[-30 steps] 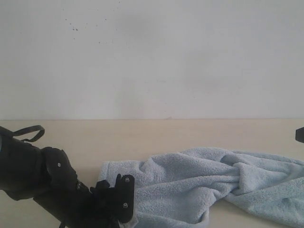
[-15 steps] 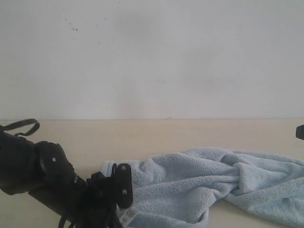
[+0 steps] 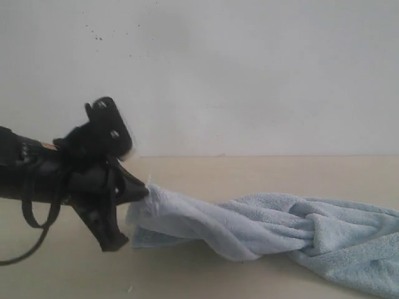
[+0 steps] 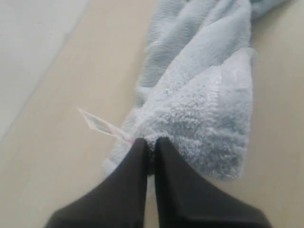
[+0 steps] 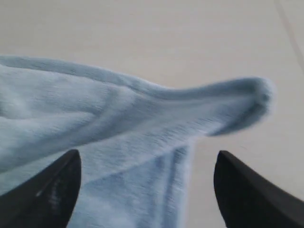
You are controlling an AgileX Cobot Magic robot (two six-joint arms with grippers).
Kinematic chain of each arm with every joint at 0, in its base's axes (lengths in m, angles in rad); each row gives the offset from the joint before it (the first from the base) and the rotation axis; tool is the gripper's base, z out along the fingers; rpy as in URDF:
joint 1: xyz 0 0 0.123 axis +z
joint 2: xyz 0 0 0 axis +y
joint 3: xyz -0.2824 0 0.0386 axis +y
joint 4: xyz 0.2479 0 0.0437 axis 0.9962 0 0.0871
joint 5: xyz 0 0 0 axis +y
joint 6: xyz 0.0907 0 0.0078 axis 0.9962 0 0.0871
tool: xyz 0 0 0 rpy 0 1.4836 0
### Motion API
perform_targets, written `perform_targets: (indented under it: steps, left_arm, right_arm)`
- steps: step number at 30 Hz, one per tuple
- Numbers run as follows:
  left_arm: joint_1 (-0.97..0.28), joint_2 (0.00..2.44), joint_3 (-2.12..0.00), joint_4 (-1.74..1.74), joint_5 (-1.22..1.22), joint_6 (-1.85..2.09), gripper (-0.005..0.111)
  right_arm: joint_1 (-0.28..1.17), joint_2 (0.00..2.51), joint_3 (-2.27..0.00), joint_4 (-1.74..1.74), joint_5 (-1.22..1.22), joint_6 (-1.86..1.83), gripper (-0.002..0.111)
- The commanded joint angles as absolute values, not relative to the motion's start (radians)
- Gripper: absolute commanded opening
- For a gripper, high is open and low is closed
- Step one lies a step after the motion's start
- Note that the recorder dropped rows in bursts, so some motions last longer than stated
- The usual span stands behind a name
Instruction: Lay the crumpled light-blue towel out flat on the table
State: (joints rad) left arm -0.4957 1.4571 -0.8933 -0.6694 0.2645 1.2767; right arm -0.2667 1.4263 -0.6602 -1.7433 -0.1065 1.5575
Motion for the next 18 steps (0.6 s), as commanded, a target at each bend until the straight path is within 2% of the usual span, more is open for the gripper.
perform_targets:
  steps: [1,4,7,13,16,18]
  left_arm:
    - [-0.404,1.414,-0.891,-0.695,0.199,1.168,0.004]
    - [-0.351,1.393,-0.891,-0.697,0.141,1.101,0.004]
    - [-0.305,1.381,-0.891,-0.697,0.13,1.019,0.004]
    - [-0.3,1.372,-0.891,-0.697,0.135,0.995,0.004]
    - [-0.3,1.362,-0.891,-0.697,0.133,0.995,0.004]
    - [-0.3,1.359,-0.891,-0.697,0.132,0.995,0.004]
  right_arm:
    - [-0.27,1.418,-0.628,-1.73,0.204,1.576,0.073]
    - [-0.27,1.418,-0.63,-1.732,0.161,1.578,0.073]
    - [-0.27,1.428,-0.63,-1.744,-0.009,1.574,0.073]
    - [-0.27,1.464,-0.63,-1.744,-0.317,1.459,0.073]
    - [-0.27,1.477,-0.628,-1.744,-0.345,1.428,0.073]
    - [-0.27,1.489,-0.617,-1.744,-0.21,1.439,0.073]
